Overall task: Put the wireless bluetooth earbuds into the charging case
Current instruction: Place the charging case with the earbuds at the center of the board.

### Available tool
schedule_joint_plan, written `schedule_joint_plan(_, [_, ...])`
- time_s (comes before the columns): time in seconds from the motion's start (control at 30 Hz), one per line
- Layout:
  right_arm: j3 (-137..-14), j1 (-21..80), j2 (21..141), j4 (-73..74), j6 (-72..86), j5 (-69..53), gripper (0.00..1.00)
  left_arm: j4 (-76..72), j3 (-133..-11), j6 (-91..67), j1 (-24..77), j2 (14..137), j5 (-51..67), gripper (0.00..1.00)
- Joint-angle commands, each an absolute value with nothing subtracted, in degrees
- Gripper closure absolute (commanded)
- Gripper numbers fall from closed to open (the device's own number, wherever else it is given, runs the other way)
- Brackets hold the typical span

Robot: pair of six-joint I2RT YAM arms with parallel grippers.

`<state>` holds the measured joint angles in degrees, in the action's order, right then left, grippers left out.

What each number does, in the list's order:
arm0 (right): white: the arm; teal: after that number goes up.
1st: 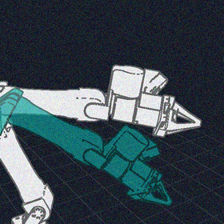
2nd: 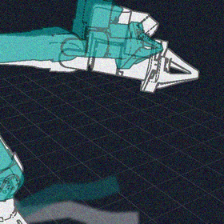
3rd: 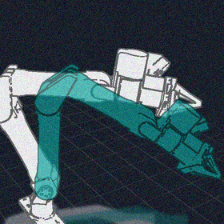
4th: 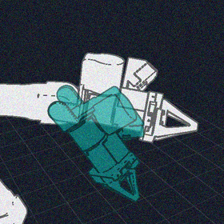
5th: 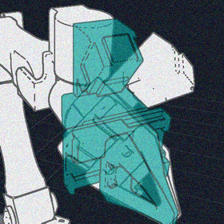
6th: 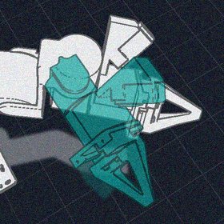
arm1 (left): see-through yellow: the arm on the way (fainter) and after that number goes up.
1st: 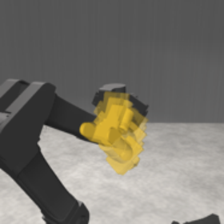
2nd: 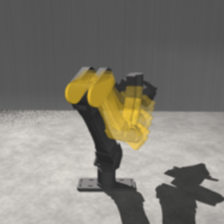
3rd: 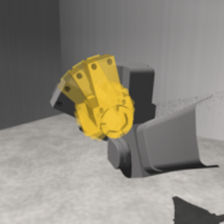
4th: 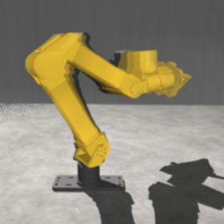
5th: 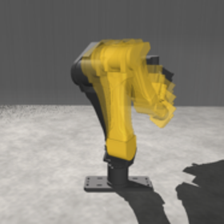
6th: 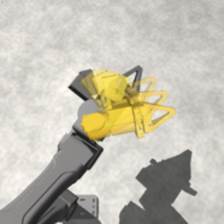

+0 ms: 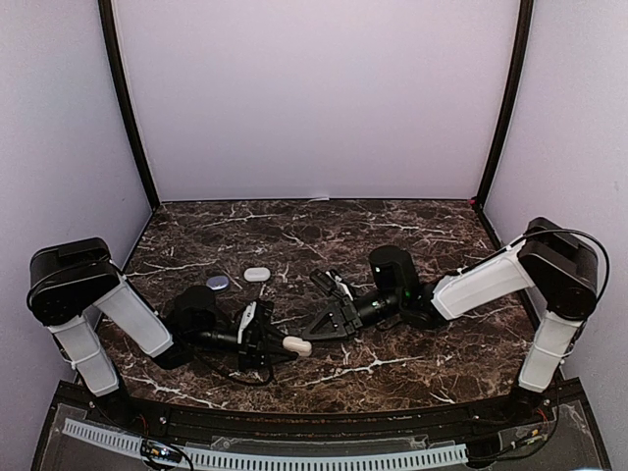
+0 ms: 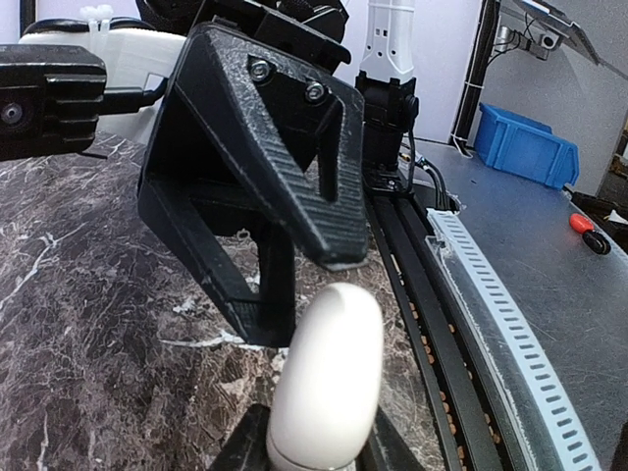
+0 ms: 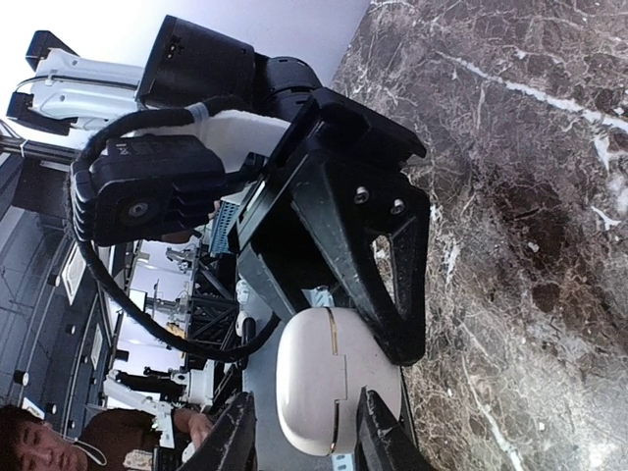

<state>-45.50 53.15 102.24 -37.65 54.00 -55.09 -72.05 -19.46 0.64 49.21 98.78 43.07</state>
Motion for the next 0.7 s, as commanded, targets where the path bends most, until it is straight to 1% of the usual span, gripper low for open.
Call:
schedule_joint_plan(0.0, [-48.87,53.54,98.73,-26.59,44.73,-51.25,0.66,-72.82,-19.67,-0.54,48.69,97.65,41.86,0.7])
schedule_joint_plan(0.1, [-51.25,53.44,98.0,-17.68,38.38,-46.75,0.65,-73.39,-18.98,-1.56,48.54,97.51,41.21,0.7])
schedule_joint_plan(0.17, [-52.06,53.36,97.58,-14.26,35.46,-43.64,0.64,-73.57,-18.54,-2.32,48.39,97.23,40.57,0.7])
schedule_joint_plan(0.33, [-50.99,52.9,95.23,-14.1,33.09,-40.03,0.62,-73.19,-17.55,-4.05,47.87,96.5,38.54,0.7])
schedule_joint_plan(0.5, [-49.91,52.02,92.73,-13.56,31.22,-36.72,0.62,-71.73,-17.41,-7.38,46.84,96.31,36.26,0.7])
schedule_joint_plan(0.67, [-48.72,50.97,92.1,-12.71,30.52,-33.81,0.63,-67.03,-19.25,-11.55,44.75,96.14,34.5,0.7])
